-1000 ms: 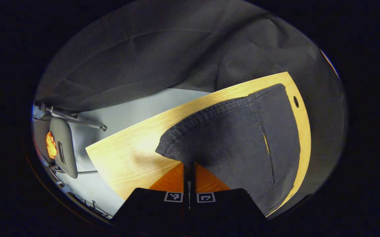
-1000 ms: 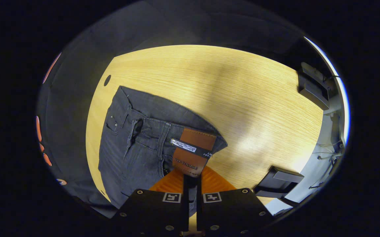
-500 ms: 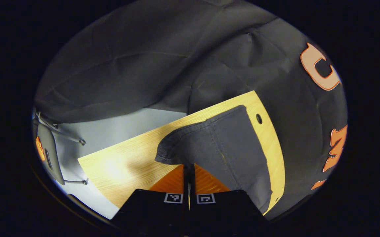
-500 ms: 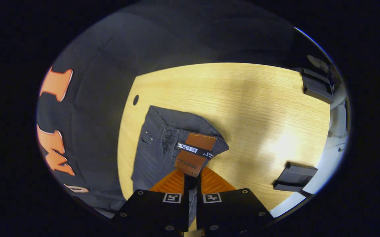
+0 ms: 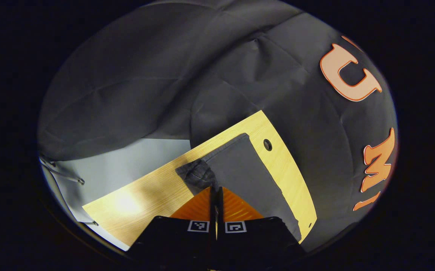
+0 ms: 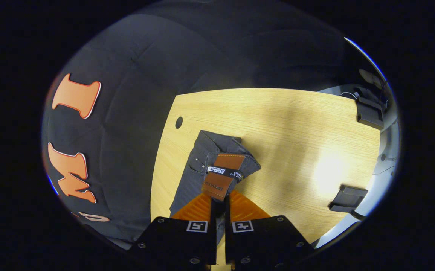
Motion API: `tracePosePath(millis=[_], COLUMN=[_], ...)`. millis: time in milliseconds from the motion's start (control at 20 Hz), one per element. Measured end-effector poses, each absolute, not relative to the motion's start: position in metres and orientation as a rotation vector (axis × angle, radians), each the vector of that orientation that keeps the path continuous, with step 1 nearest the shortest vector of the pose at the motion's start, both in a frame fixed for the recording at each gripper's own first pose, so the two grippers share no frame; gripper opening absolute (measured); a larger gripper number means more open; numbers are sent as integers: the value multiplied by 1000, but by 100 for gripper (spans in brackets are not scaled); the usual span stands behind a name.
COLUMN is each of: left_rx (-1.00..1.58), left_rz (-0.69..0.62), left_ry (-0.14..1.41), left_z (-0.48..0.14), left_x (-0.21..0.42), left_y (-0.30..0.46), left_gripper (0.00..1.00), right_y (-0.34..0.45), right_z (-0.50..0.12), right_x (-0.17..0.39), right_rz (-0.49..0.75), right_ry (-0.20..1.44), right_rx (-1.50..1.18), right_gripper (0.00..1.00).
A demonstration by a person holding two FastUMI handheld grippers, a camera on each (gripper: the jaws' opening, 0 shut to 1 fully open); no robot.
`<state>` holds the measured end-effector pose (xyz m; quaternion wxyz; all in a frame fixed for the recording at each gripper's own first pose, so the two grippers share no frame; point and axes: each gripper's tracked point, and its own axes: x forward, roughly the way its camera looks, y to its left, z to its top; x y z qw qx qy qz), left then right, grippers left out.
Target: Grasp the waist and the cuffs of the jeans and fold them to make the two legs overlap; first hold the waist and fold one-third of the jeans toward the cuffs, then hold the cuffs and fold the remaining one-third in the same direction to finish folding.
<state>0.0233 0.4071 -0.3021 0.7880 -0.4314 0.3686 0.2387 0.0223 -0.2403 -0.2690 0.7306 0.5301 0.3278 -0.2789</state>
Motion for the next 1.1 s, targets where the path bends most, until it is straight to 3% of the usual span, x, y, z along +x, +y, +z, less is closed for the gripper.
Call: tracePosePath(millis=[350,700,1100], left_rx=[-841,-694,-603], left_rz=[415,450,485], left_ry=[826,819,937], left_z=[-290,-276,-336], left_x=[82,158,208], left_y=[419,418,407], left_gripper=[1,1,1], right_y=[-238,-251,-254], right_z=[-238,-258,-297], right_x=[49,120,196], right_rz=[-603,-551,-554], right_ry=[706,759,861], right_rx=[1122,1109,1095], right_gripper=[10,9,9])
